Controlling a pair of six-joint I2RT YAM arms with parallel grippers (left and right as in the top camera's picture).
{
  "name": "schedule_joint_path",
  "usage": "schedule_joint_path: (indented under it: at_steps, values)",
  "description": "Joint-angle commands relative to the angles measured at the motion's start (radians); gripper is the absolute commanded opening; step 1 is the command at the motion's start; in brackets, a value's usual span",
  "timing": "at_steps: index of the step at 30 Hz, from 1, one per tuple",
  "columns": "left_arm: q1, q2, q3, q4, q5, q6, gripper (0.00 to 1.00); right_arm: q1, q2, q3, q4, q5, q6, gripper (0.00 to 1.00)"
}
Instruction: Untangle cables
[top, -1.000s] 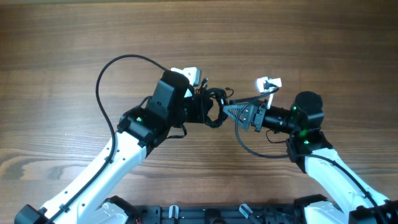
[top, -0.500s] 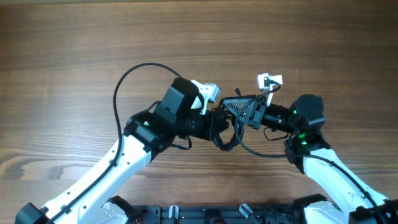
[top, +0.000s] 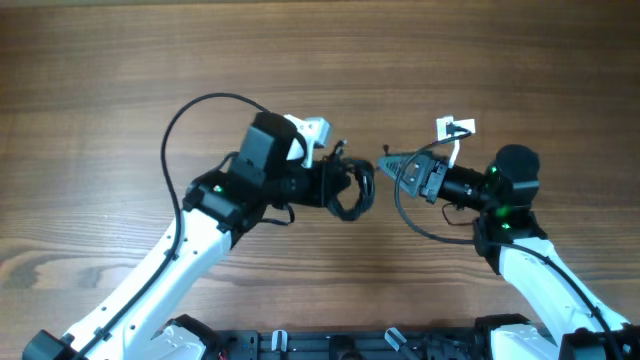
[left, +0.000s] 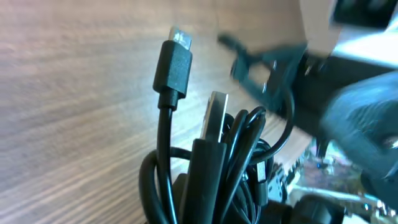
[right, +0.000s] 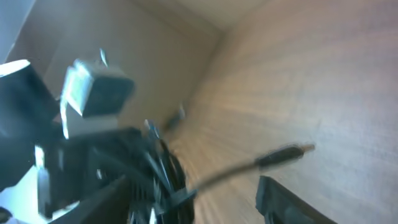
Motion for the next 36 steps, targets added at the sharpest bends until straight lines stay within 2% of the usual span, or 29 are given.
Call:
schedule_joint_path:
  at_steps: [1, 10, 17, 22, 26, 29, 31, 34, 36]
  values:
    - [0.003, -0.006, 0.005, 0.070, 0.002, 0.019, 0.04, 0.038, -0.004, 0.006, -0.024, -0.063, -0.002, 0.62]
    - [-0.019, -0.006, 0.005, 0.032, 0.002, 0.019, 0.04, 0.105, -0.004, 0.006, 0.038, -0.050, 0.005, 0.28]
    - [-0.081, -0.006, 0.005, 0.032, 0.006, 0.016, 0.04, 0.116, -0.004, 0.006, 0.046, -0.050, 0.007, 0.19]
    - [-0.084, -0.006, 0.005, 0.032, -0.039, 0.019, 0.04, 0.116, -0.004, 0.006, 0.068, -0.130, -0.023, 0.06]
    - [-0.002, -0.006, 0.005, 0.064, -0.047, -0.055, 0.04, 0.116, -0.004, 0.006, 0.068, -0.302, -0.092, 0.04]
    - [0.045, -0.006, 0.005, 0.097, -0.048, -0.127, 0.05, 0.116, -0.004, 0.006, 0.072, -0.348, -0.108, 0.04]
    - [0.060, -0.006, 0.005, 0.096, -0.048, -0.143, 0.09, 0.116, -0.004, 0.006, 0.095, -0.364, -0.107, 0.04]
    - [0.060, -0.006, 0.005, 0.097, -0.055, -0.167, 0.09, 0.116, -0.004, 0.006, 0.145, -0.403, -0.107, 0.04]
    - [0.060, -0.006, 0.005, 0.097, -0.124, -0.246, 0.04, 0.116, -0.004, 0.006, 0.174, -0.446, -0.105, 0.04]
